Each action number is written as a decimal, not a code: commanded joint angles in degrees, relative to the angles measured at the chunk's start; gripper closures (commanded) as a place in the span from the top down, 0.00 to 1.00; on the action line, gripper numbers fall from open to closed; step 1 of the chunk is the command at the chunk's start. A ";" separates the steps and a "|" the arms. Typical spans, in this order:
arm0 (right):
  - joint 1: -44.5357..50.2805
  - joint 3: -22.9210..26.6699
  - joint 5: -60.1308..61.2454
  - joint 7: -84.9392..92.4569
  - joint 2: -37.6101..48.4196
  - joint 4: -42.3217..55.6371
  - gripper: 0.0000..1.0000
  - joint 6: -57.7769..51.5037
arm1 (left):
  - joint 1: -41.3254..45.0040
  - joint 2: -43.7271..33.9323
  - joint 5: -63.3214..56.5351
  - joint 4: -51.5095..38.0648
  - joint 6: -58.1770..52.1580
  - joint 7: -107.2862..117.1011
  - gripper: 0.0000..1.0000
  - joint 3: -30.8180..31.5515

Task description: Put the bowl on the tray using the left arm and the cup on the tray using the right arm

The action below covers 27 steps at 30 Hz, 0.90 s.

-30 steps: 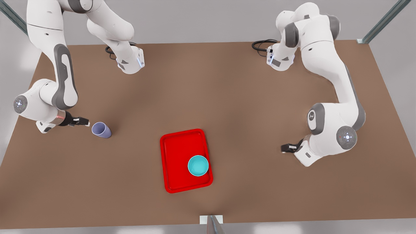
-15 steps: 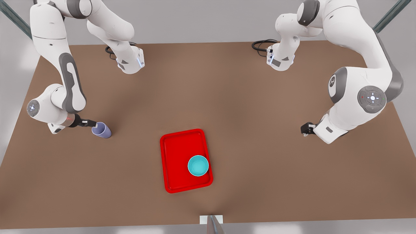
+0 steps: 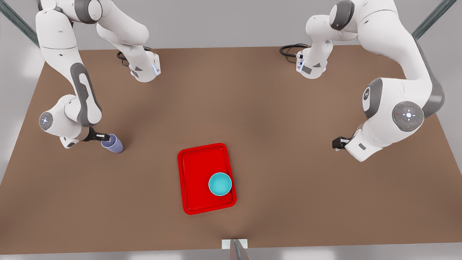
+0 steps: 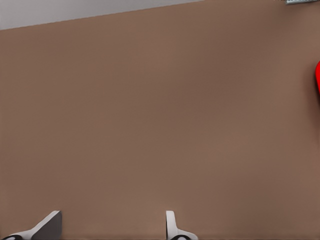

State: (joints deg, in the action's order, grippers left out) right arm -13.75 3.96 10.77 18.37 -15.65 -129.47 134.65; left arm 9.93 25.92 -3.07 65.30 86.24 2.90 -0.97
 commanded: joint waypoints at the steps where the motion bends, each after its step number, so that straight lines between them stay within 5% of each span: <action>1: 0.04 0.00 0.04 0.00 -0.09 0.00 0.30 0.00 | 0.00 0.01 -0.01 0.00 -0.02 0.00 1.00 0.00; 4: 0.04 0.00 1.36 -0.09 0.00 0.18 0.21 0.88 | 0.00 -0.08 -0.01 0.00 -0.46 0.00 1.00 0.00; 18: 1.53 -0.09 2.15 -1.23 0.79 0.27 0.21 0.79 | 0.00 -0.25 0.08 0.00 -1.60 -0.09 1.00 -0.09; 27: 12.60 0.00 2.07 -7.20 6.15 5.54 0.21 -4.92 | -0.08 -0.52 0.17 0.00 -2.48 -0.18 1.00 -0.26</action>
State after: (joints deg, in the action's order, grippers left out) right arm -0.40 3.94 13.29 10.06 -9.43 -122.99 127.97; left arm 9.83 25.42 -2.95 65.29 83.76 2.73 -1.31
